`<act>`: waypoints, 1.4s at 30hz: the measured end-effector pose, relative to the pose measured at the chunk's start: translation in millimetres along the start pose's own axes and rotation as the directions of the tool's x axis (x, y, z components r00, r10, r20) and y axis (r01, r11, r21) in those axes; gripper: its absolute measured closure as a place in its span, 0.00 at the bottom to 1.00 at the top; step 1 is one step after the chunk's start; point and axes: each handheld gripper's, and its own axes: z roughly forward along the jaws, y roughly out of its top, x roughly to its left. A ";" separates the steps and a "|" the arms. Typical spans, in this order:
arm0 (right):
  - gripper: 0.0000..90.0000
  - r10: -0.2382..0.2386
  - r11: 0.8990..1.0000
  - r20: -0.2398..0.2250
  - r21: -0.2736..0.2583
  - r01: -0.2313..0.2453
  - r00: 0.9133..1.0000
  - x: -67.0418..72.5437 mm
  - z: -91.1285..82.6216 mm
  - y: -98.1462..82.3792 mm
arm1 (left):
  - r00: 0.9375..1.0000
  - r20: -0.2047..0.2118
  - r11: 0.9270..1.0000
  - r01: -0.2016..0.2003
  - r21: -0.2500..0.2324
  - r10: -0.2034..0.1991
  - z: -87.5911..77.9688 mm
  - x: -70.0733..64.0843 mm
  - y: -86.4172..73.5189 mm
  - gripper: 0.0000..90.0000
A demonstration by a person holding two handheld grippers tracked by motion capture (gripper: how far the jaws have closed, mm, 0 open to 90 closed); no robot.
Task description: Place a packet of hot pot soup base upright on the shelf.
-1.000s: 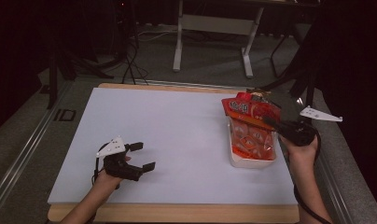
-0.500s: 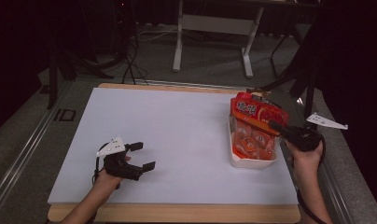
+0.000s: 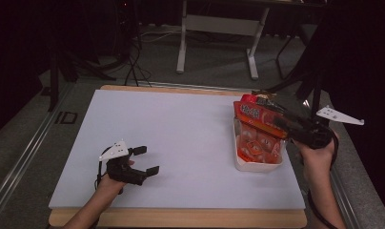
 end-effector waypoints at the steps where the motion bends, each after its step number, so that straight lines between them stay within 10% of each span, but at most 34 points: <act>1: 0.38 -0.003 1.000 0.001 -0.007 0.003 1.000 3.2 -0.7 4.4 | 1.000 -0.001 1.000 -0.001 0.000 0.001 0.0 -0.1 0.0 0.04; 7: 0.21 -0.072 0.997 0.001 -0.037 0.072 0.997 20.6 -2.0 24.3 | 1.000 0.005 1.000 -0.002 0.009 0.002 0.6 -0.7 -0.7 0.04; 19: 0.14 -0.128 0.991 -0.161 -0.053 0.121 0.979 58.6 7.6 30.1 | 1.000 -0.002 1.000 -0.014 0.009 0.014 -0.3 -1.3 -1.4 0.04; 31: 0.14 -0.154 0.985 -0.263 0.032 0.168 0.952 80.8 33.9 2.2 | 1.000 -0.003 1.000 -0.012 0.011 0.012 -1.5 -0.8 -2.2 0.04; 42: 0.15 -0.129 0.981 -0.292 0.100 0.165 0.948 87.7 53.2 -41.6 | 1.000 0.001 1.000 -0.023 0.021 0.023 -0.8 -1.5 -3.2 0.04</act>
